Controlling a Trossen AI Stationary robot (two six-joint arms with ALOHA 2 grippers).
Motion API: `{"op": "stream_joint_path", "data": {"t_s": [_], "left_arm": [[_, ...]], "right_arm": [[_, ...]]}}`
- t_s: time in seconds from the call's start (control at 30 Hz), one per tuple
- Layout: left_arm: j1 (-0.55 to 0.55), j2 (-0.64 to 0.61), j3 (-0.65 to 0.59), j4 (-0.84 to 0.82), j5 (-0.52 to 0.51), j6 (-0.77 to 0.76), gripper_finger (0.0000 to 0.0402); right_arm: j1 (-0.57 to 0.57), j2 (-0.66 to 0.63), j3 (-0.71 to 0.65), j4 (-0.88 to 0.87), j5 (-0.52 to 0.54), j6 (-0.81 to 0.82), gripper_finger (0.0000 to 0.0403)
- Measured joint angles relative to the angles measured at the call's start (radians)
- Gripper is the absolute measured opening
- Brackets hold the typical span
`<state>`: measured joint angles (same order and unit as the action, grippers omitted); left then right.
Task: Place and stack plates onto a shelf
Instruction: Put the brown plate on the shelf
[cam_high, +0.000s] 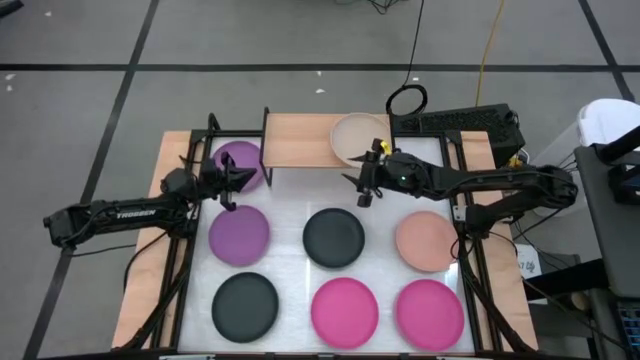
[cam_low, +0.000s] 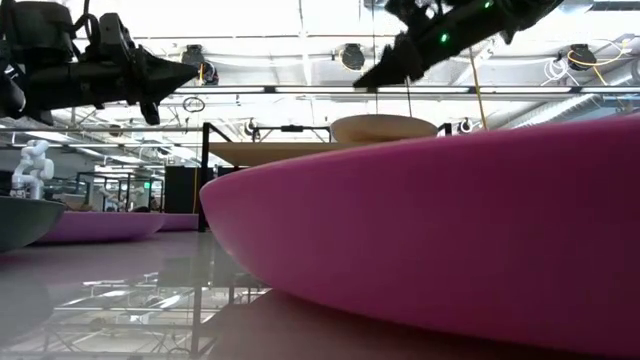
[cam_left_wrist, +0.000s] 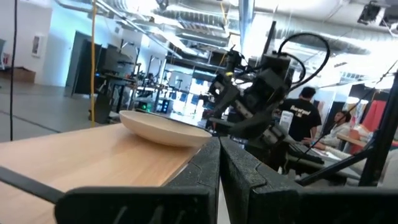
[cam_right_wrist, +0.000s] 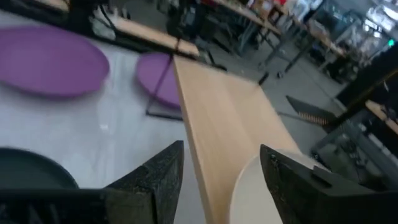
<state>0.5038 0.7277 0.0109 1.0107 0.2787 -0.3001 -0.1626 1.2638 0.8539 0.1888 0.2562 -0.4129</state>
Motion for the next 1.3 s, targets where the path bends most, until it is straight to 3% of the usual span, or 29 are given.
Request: {"op": "stream_joint_path", "data": {"t_s": [0.1, 0.3, 0.53, 0.67, 0.9, 1.03, 1.3], "left_arm": [[-0.013, 0.0, 0.0, 0.002, 0.0, 0.007, 0.0015], [-0.023, 0.0, 0.0, 0.015, 0.0, 0.012, 0.0015], [-0.023, 0.0, 0.0, 0.019, 0.0, 0.012, 0.0015], [-0.023, 0.0, 0.0, 0.019, 0.0, 0.013, 0.0015], [-0.023, 0.0, 0.0, 0.019, 0.0, 0.018, 0.0015], [-0.023, 0.0, 0.0, 0.019, 0.0, 0.018, 0.0015], [-0.023, 0.0, 0.0, 0.023, -0.001, 0.024, 0.0015]], "right_arm": [[0.028, -0.041, 0.001, -0.078, 0.019, 0.014, 0.0194], [0.038, -0.049, 0.0, -0.354, 0.162, 0.026, 0.0189], [0.011, -0.04, 0.0, -0.372, 0.192, 0.031, 0.0184], [-0.01, -0.039, 0.0, -0.38, 0.192, 0.031, 0.0162], [-0.042, -0.038, 0.0, -0.381, 0.183, 0.018, 0.0072], [-0.064, -0.039, 0.001, -0.375, 0.098, 0.005, 0.0014], [-0.099, -0.004, 0.002, -0.308, -0.016, -0.012, 0.0003]]}}
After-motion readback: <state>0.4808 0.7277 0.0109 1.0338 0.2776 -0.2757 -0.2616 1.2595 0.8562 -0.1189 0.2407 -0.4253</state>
